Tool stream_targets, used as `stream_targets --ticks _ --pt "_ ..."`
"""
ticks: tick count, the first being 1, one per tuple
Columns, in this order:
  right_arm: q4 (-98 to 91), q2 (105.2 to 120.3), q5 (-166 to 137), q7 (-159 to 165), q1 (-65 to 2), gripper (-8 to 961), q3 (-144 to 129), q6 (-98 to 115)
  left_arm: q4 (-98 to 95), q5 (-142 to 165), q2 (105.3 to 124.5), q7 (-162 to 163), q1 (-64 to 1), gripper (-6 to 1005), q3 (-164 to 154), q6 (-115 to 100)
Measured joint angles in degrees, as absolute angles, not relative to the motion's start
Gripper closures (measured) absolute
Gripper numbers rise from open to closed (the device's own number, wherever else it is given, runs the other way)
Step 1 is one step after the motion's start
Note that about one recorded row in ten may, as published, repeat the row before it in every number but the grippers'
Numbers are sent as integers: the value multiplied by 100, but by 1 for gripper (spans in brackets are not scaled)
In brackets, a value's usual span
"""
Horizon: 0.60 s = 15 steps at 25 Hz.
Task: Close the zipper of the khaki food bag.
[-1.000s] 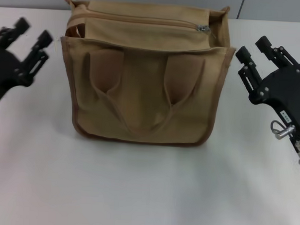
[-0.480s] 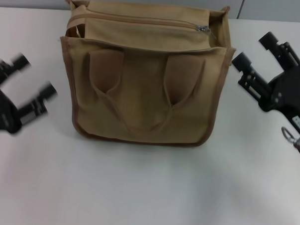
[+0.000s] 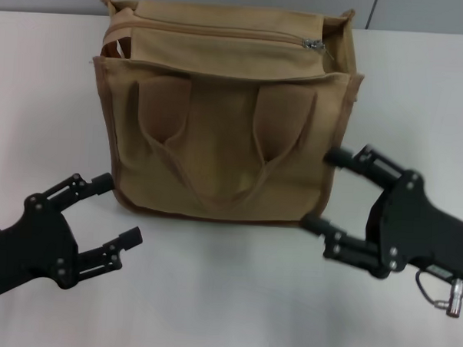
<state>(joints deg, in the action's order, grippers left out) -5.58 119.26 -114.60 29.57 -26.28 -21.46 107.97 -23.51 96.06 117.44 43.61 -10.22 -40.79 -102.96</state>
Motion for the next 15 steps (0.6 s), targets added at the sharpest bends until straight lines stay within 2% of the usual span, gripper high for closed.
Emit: stream_targets --ticks 15 --pt "-827 11936 -11463 3594 -2459 153 -2913 10057 -2306 10057 11839 4357 -1217 159 -4123 -9896"
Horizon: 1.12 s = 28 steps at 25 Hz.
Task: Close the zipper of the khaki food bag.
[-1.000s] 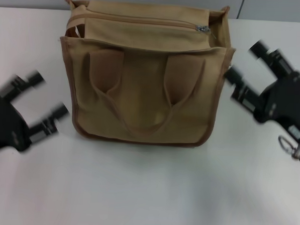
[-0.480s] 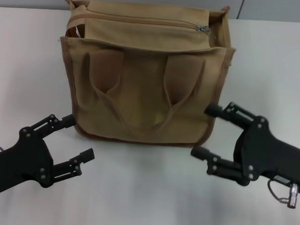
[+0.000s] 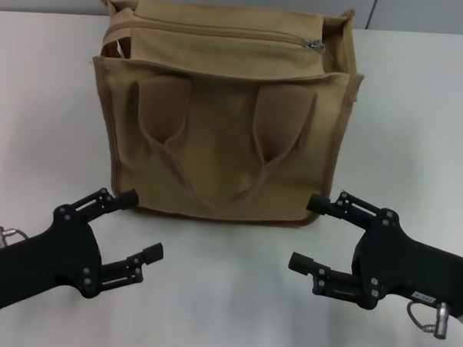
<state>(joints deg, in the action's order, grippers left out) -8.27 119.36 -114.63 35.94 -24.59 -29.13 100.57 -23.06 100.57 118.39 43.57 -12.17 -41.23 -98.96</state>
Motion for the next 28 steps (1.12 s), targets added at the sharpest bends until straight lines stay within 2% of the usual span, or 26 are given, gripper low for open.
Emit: stream_targets --ticks 28 --pt "-790 11955 -11532 3601 -2650 152 -2960 9593 -2277 10284 11861 4359 -1306 159 -4258 -9782"
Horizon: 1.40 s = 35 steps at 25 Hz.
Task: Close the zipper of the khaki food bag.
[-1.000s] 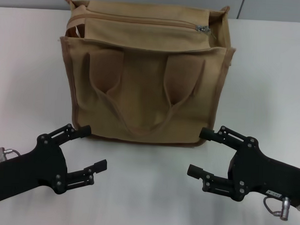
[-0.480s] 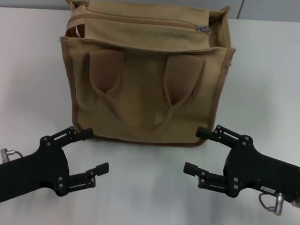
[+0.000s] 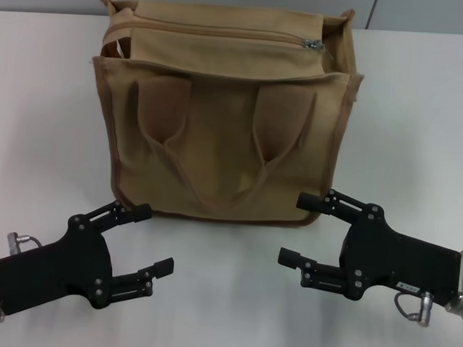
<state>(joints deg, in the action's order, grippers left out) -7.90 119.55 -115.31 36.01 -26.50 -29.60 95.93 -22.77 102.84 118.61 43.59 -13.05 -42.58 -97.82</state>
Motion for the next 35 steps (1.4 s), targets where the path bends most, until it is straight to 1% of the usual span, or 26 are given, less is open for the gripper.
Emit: stream_targets --ticks 10,35 --pt "-617 11964 -11532 3602 -2799 152 -3054 9299 -2080 10283 11864 4121 -1323 159 -4263 -9742" --pt "-506 11971 -11530 3552 -2893 153 -3058 9245 -1825 10270 11873 3865 -1380 159 -4262 -9662"
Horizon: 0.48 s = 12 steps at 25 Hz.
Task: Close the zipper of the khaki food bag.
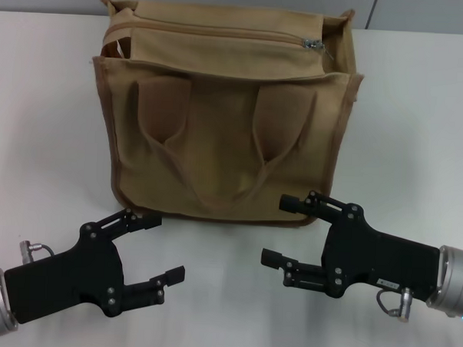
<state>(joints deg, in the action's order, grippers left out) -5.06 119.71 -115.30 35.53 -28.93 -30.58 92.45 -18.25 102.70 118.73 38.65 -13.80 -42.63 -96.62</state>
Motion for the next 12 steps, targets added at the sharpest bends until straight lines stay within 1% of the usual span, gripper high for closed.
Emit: stream_targets --ticks 12 --pt "-501 11971 -11495 3551 -2971 152 -3034 9224 -1573 10233 11874 3470 -1453 159 -4216 -9619"
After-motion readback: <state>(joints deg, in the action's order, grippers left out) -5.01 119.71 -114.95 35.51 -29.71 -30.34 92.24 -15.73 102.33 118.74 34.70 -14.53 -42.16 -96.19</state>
